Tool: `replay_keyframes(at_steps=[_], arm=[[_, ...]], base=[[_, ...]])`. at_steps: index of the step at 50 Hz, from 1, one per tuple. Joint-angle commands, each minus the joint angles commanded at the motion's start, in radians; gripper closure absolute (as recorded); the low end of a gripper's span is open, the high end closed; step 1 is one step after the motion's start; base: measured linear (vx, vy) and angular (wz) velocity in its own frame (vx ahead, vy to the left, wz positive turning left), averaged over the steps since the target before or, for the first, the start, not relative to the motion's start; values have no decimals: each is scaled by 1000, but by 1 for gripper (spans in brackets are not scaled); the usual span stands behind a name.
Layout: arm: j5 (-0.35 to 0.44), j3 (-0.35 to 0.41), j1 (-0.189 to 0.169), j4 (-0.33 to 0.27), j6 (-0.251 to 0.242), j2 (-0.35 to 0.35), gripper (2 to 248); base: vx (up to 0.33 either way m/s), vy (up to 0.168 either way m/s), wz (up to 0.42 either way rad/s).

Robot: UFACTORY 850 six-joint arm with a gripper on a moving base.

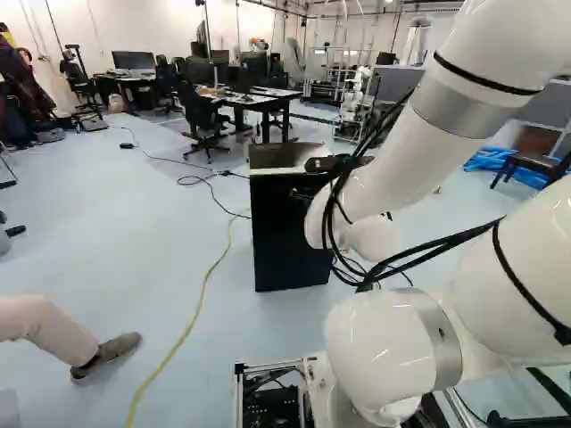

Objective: Grab a drink from the fridge

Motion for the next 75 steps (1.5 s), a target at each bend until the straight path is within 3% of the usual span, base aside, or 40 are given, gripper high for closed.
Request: replay_keyframes(at_steps=[75], arm=[[0, 0, 0, 0, 0, 0, 3]], base=[[0, 3, 0]])
